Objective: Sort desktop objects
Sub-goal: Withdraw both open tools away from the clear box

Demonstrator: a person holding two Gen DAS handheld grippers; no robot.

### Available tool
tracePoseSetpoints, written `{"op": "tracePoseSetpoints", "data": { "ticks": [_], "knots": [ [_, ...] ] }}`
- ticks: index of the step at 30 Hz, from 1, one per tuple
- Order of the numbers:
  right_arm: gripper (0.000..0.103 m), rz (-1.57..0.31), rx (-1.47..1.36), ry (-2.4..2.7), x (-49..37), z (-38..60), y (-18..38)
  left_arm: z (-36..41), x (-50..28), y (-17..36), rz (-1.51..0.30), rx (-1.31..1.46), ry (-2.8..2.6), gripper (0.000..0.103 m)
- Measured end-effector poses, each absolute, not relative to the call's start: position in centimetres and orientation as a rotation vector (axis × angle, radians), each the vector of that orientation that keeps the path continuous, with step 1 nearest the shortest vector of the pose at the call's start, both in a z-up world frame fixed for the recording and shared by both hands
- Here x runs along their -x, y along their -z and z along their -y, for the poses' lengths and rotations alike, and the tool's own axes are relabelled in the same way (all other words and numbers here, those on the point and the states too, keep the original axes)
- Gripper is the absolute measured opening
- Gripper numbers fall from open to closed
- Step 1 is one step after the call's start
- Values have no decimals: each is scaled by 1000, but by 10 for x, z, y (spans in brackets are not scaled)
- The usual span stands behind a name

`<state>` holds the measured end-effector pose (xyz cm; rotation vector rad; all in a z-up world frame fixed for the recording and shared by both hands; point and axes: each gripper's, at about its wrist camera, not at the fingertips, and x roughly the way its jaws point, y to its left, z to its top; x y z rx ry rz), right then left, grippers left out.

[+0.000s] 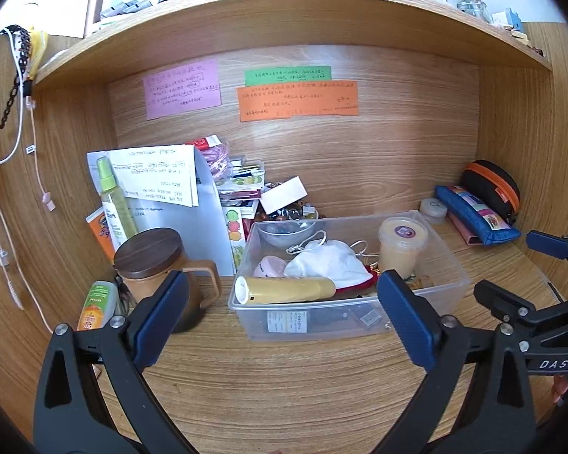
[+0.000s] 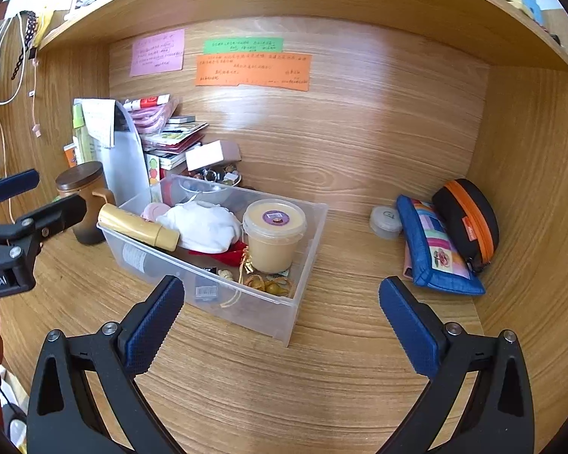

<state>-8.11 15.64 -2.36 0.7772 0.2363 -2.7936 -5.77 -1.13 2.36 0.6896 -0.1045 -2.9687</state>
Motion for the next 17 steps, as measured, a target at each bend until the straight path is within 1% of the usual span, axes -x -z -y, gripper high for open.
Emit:
{"op": "tracePoseSetpoints", "data": {
  "ticks": [8,17],
  "knots": [
    [103,-213,-748,2823,76,-156,21,13,57,-17,57,-695,2979,101],
    [103,-225,-764,2824,81,-151,25,12,62,-11,62,-725,2996,101]
  ]
}}
